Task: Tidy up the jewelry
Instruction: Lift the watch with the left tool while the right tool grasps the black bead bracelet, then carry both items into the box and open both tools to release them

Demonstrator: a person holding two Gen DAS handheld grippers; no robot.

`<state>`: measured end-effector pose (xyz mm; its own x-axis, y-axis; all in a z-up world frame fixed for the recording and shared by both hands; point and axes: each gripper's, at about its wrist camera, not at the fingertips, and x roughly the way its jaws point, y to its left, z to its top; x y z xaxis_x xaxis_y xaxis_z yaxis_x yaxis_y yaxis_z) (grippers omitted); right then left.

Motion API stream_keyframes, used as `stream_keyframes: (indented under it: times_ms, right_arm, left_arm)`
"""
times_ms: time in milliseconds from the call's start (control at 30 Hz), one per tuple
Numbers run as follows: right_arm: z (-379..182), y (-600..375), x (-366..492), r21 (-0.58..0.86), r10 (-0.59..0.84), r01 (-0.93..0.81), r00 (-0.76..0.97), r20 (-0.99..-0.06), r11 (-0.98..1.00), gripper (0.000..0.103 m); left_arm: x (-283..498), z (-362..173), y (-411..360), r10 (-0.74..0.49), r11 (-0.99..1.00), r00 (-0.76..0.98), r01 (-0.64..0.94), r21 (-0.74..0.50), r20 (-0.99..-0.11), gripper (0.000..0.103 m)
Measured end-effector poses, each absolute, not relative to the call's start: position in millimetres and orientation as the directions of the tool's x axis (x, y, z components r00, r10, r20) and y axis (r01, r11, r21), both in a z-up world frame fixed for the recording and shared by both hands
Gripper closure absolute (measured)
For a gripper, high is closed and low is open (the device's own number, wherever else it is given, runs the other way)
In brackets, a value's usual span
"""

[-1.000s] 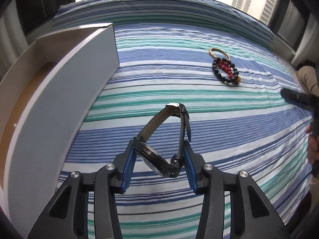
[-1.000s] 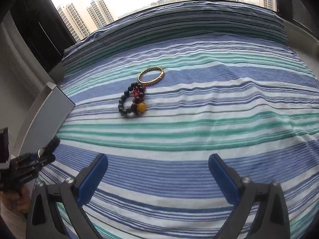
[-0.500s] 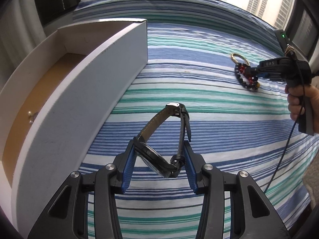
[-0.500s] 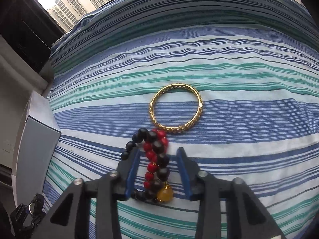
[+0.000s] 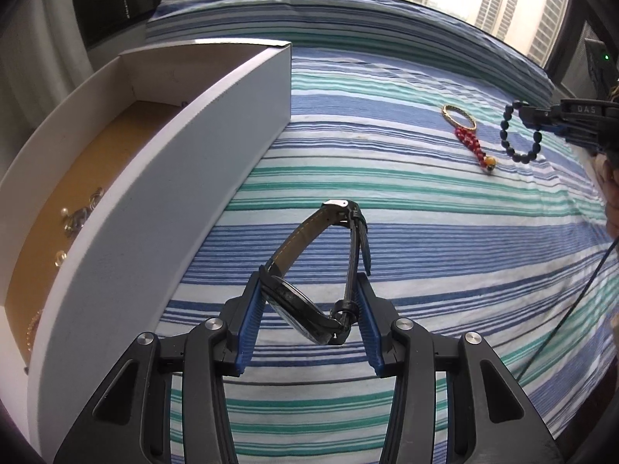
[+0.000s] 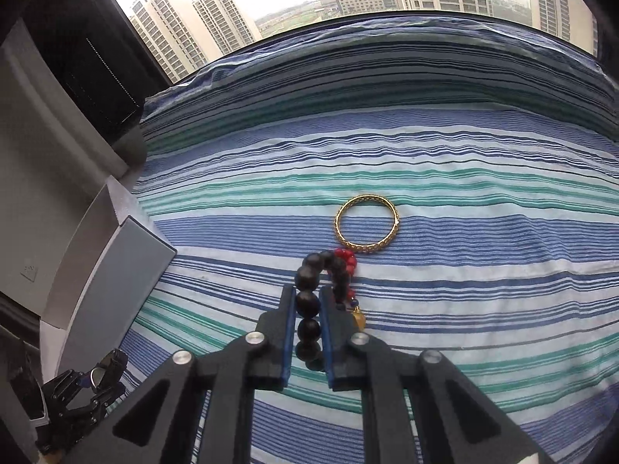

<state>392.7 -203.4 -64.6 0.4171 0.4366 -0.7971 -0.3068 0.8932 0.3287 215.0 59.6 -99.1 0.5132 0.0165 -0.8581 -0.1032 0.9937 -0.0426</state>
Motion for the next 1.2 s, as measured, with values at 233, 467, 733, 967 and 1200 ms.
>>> stream_keyframes:
  times_ms: [233, 467, 733, 967, 1200]
  right_arm:
    - [-51, -208, 335, 0.353, 0.475, -0.344, 0.391, -0.789, 0.87, 0.091]
    - [-49, -176, 274, 0.379, 0.528, -0.411, 0.351, -0.773, 0.829, 0.091]
    - [-14, -117, 230, 0.377, 0.604, -0.549, 0.316, -0.732, 0.745, 0.091]
    - [24, -68, 215, 0.339, 0.643, -0.648, 0.31, -0.7, 0.682, 0.091]
    - [65, -12, 223, 0.302, 0.687, -0.719, 0.324, -0.651, 0.626, 0.091]
  left_arm:
    - [176, -96, 59, -0.016, 0.993, 0.505, -0.09, -0.071, -0.863, 0.057]
    - [137, -79, 64, -0.035, 0.994, 0.514, -0.07, -0.083, -0.857, 0.057]
    - [102, -34, 88, -0.073, 0.986, 0.564, -0.085, -0.146, -0.823, 0.057]
    - [81, 2, 130, -0.052, 0.975, 0.604, -0.141, -0.171, -0.795, 0.057]
    - [85, 39, 206, 0.027, 0.946, 0.634, -0.266, -0.185, -0.773, 0.057]
